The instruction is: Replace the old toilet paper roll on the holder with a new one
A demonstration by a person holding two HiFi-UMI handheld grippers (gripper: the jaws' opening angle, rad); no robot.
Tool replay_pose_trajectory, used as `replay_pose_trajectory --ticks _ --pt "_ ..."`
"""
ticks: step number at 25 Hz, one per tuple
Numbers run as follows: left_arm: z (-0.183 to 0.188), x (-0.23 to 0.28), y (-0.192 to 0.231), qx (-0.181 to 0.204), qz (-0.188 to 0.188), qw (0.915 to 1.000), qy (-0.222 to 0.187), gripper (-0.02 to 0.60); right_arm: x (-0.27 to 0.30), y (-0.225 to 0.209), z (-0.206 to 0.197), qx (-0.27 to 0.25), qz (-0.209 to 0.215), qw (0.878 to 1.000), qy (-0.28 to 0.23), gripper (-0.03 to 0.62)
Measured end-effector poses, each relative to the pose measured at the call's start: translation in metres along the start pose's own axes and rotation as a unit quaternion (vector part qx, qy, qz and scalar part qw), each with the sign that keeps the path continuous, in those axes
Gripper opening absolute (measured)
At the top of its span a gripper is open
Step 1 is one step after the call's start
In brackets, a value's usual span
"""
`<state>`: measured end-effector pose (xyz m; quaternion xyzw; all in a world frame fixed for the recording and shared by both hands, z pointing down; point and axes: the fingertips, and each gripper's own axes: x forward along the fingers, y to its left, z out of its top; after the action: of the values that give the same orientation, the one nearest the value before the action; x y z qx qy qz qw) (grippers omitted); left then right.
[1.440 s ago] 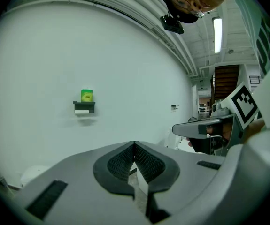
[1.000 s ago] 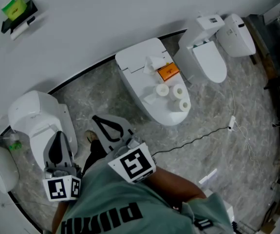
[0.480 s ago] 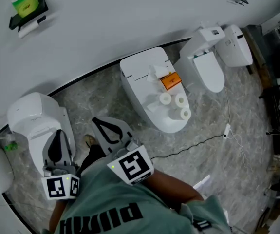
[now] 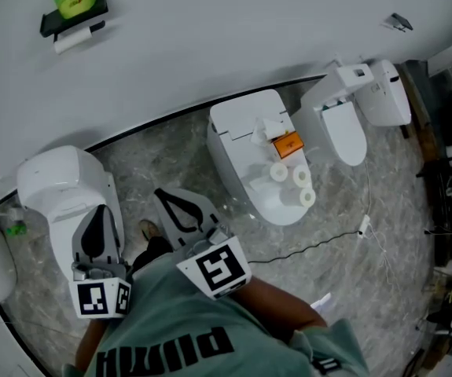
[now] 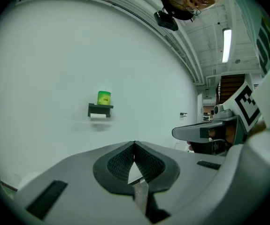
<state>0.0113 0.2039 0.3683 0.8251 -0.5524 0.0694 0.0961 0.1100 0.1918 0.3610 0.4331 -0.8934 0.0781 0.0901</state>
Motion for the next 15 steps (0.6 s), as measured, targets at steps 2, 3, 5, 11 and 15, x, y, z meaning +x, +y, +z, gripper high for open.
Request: replay_pose_trajectory --ticks 2,3,5,11,15 --pt "0.0 0.001 0.009 0.002 -0.003 1.0 0.001 0.005 0.008 0.004 0.003 -0.002 -0.001 1.0 0.0 0.003" --pt "0.001 0.001 0.014 0.003 -0.004 1.0 0.001 0.005 0.012 0.006 0.004 -0.003 -0.002 1.0 0.0 0.003" --pt "0.002 0.002 0.022 0.005 -0.009 1.0 0.001 0.005 0.02 0.01 0.007 -0.003 -0.005 1.0 0.0 0.003" --pt "0.007 0.004 0.043 0.006 -0.023 0.9997 -0.002 0.005 0.039 0.02 0.014 -0.003 -0.02 1.0 -0.005 0.003" --pt "0.012 0.004 0.059 0.008 -0.027 0.9995 -0.012 0.005 0.051 0.03 0.019 -0.005 -0.025 1.0 -0.013 0.003"
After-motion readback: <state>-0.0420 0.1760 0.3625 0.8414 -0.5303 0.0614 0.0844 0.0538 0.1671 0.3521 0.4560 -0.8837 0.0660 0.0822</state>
